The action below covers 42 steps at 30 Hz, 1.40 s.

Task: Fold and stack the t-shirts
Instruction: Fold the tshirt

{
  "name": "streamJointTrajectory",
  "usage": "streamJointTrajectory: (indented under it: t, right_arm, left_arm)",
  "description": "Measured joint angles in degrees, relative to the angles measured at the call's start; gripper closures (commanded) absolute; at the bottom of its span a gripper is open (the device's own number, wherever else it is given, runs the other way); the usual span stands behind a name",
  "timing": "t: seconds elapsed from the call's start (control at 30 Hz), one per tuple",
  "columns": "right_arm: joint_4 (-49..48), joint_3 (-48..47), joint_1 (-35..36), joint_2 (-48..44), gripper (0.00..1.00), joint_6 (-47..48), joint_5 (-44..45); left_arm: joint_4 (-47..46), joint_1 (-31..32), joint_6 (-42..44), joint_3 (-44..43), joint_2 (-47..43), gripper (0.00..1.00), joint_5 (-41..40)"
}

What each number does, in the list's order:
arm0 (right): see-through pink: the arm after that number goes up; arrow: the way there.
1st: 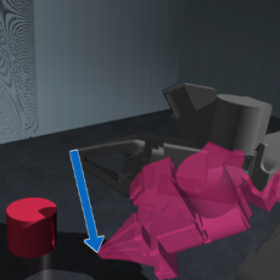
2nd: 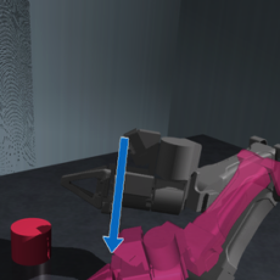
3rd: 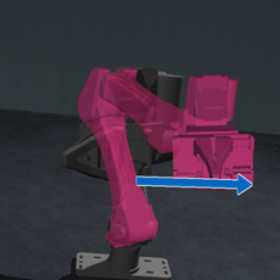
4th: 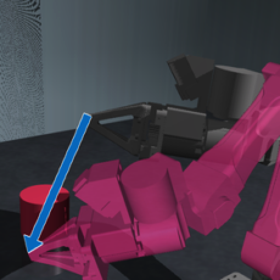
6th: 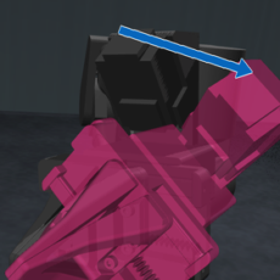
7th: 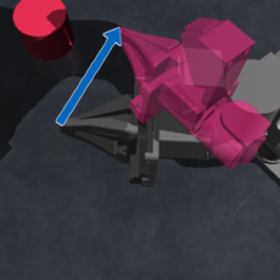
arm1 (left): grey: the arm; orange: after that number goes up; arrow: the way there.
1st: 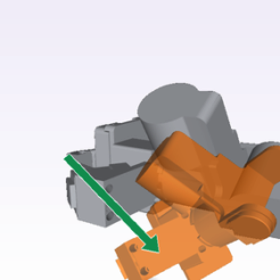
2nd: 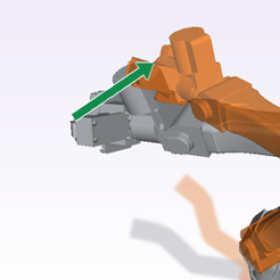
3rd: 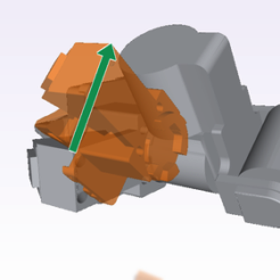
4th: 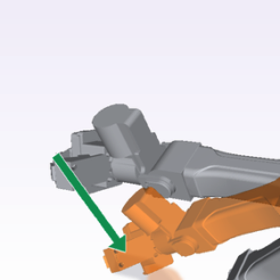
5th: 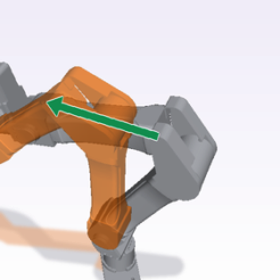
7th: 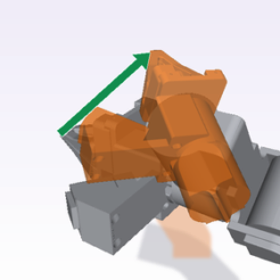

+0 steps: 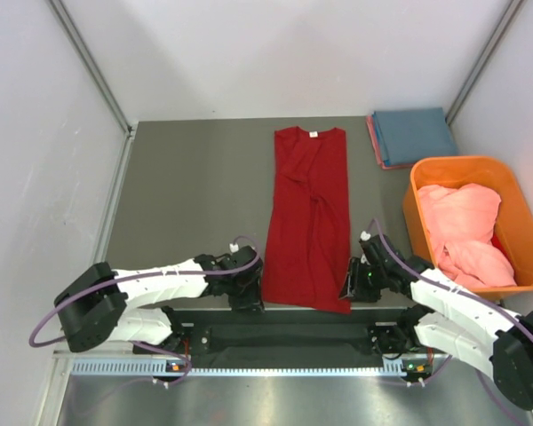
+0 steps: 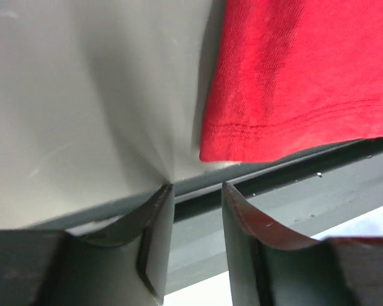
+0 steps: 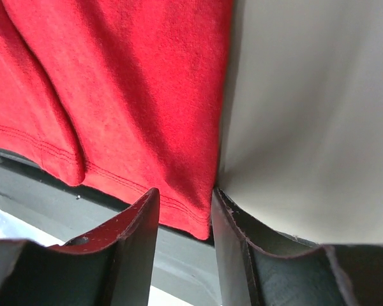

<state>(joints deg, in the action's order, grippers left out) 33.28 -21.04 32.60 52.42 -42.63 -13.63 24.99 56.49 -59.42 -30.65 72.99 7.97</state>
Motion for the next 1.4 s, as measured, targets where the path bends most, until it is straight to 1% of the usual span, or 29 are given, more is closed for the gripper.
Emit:
streamJointTrajectory:
  t: [0.03, 0.13, 0.27, 0.53, 0.57, 0.63, 0.67, 0.7, 0.73, 0.8, 0.83, 0.9, 0.93, 0.97, 1.13, 1.4]
  right_arm:
    - [0.2, 0.0, 0.0, -0.1, 0.62, 0.0, 0.2]
    - [0.7, 0.0, 0.1, -0.1, 0.63, -0.1, 0.6]
    - [0.6, 0.0, 0.4, 0.4, 0.63, -0.1, 0.7]
    - [1.1, 0.0, 1.3, -0.1, 0.64, -0.7, 0.9]
    - [1.4, 0.0, 1.4, -0.4, 0.65, -0.7, 1.0]
    - [2.4, 0.2, 1.6, -1.2, 0.77, -0.6, 1.4]
    - [2.6, 0.5, 1.6, -1.8, 0.83, -0.6, 1.7]
    - [3.1, 0.9, 1.6, -2.3, 0.95, -0.7, 1.7]
    - [3.6, 1.2, 1.6, -3.0, 1.0, -0.6, 1.7]
    - [4.5, 1.5, 1.7, -4.1, 1.0, -1.0, 2.1]
    - [5.0, 1.5, 1.7, -4.8, 1.0, -1.1, 2.4]
    - [6.0, 1.5, 1.7, -6.6, 1.0, -1.1, 3.0]
    - [6.5, 1.5, 1.7, -7.6, 1.0, -1.1, 3.3]
    - [7.1, 1.5, 1.7, -8.7, 1.0, -1.1, 3.5]
    - [11.0, 0.1, 1.7, -12.3, 1.0, -1.2, 6.5]
    - [15.0, -2.5, 1.7, -13.4, 1.0, -1.1, 9.3]
  left_arm:
    - [1.9, 0.0, 0.1, -0.9, -0.9, 0.55, -1.1]
    - [5.5, -0.1, 0.9, -4.5, -3.4, 0.52, -4.5]
    - [5.9, -0.8, 2.5, -8.7, -3.8, 0.49, -6.3]
    - [5.2, -3.0, 4.3, -10.0, 3.0, 0.49, -5.5]
    - [5.1, -3.0, 4.4, -10.0, 3.8, 0.49, -5.2]
    - [4.9, -3.0, 4.6, -10.0, 5.3, 0.5, -4.3]
    - [4.6, -3.0, 4.7, -10.0, 6.1, 0.51, -3.8]
    - [4.2, -3.0, 4.7, -9.9, 6.8, 0.53, -3.3]
    - [3.6, -3.0, 4.7, -9.8, 7.3, 0.55, -2.8]
    - [2.6, -3.0, 4.7, -9.5, 8.1, 0.62, -2.0]
    - [2.1, -3.0, 4.6, -9.4, 8.4, 0.74, -1.5]
    - [1.5, -3.0, 4.5, -9.2, 8.7, 0.86, -0.8]
    - [1.1, -3.0, 4.3, -9.1, 8.7, 0.97, -0.4]
    - [0.8, -3.0, 4.2, -9.0, 8.7, 1.0, 0.0]
    - [-1.4, -2.8, 3.4, -7.0, 7.7, 1.0, 1.5]
    - [-5.6, -1.0, 0.5, -4.7, 7.0, 1.0, 3.3]
